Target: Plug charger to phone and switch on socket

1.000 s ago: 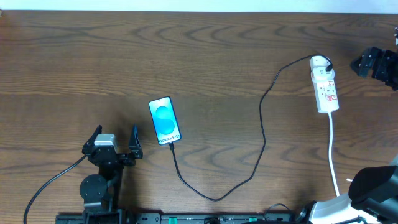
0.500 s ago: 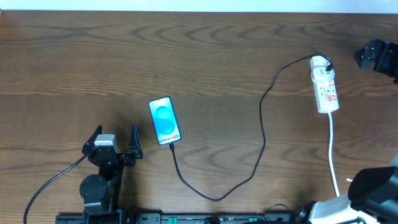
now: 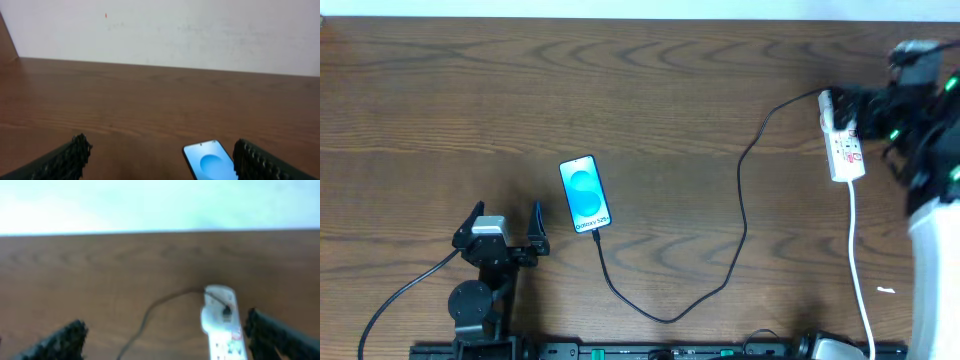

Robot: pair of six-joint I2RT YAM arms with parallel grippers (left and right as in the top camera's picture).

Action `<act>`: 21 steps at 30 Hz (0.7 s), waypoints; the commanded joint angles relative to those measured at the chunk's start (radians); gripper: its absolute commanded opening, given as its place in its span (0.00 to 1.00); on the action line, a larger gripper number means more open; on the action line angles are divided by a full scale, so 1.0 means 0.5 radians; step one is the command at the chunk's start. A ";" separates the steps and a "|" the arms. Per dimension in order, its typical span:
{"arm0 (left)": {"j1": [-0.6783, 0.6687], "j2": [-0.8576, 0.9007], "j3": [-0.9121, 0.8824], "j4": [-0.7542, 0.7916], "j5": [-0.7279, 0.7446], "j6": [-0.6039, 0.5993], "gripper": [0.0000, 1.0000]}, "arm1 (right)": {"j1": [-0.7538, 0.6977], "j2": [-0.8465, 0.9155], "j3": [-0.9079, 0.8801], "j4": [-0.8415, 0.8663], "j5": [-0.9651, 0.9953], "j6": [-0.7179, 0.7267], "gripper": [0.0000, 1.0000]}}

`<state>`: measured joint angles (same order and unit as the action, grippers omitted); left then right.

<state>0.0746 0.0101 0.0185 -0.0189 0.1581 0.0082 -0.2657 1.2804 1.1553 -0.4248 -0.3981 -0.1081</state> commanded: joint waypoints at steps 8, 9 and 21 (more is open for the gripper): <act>-0.008 -0.011 -0.029 -0.074 0.048 0.020 0.93 | 0.164 -0.635 -1.170 1.089 -0.009 0.008 0.99; -0.008 -0.011 -0.029 -0.074 0.048 0.020 0.93 | 0.169 -0.703 -1.281 1.196 -0.009 0.007 0.99; -0.008 -0.011 -0.029 -0.074 0.048 0.020 0.93 | 0.169 -1.674 -2.277 1.821 0.008 0.006 0.99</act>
<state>0.0746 0.0105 0.0193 -0.0196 0.1585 0.0078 -0.1871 0.5541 0.0990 0.4782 -0.4000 -0.1093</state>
